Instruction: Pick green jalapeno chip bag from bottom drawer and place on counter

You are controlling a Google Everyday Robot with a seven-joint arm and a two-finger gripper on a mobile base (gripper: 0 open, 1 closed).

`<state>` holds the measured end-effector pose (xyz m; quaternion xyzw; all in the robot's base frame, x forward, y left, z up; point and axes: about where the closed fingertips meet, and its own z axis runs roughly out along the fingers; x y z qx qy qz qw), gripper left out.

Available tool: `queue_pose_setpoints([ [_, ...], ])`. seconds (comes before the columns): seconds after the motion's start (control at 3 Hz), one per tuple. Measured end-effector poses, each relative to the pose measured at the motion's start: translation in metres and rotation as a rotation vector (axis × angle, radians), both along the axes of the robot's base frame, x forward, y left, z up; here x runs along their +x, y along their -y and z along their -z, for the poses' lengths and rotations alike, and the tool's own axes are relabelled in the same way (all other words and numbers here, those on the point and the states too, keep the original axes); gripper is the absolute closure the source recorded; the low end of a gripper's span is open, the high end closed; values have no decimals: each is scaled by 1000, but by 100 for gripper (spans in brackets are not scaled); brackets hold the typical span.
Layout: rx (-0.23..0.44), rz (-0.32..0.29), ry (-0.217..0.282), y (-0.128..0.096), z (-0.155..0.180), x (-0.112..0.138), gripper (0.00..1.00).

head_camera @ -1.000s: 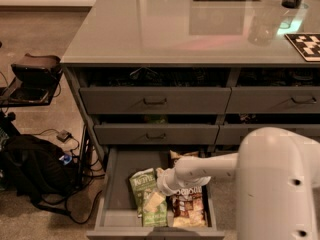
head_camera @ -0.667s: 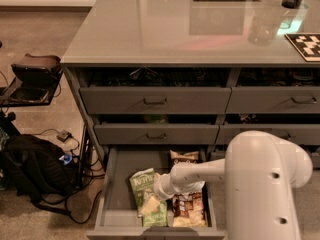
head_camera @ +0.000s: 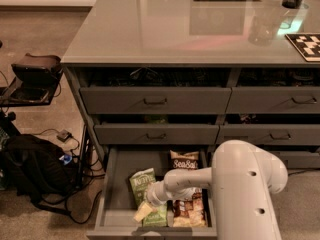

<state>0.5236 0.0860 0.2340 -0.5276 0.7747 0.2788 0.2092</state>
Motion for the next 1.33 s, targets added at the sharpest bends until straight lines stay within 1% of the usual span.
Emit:
queue_pose_setpoints([
  [0.33, -7, 23, -36, -7, 20, 2, 0],
  [0.67, -33, 71, -75, -8, 36, 6, 0],
  [1.0, -68, 141, -95, -2, 46, 9, 0],
  [1.33, -96, 226, -98, 9, 51, 18, 0],
])
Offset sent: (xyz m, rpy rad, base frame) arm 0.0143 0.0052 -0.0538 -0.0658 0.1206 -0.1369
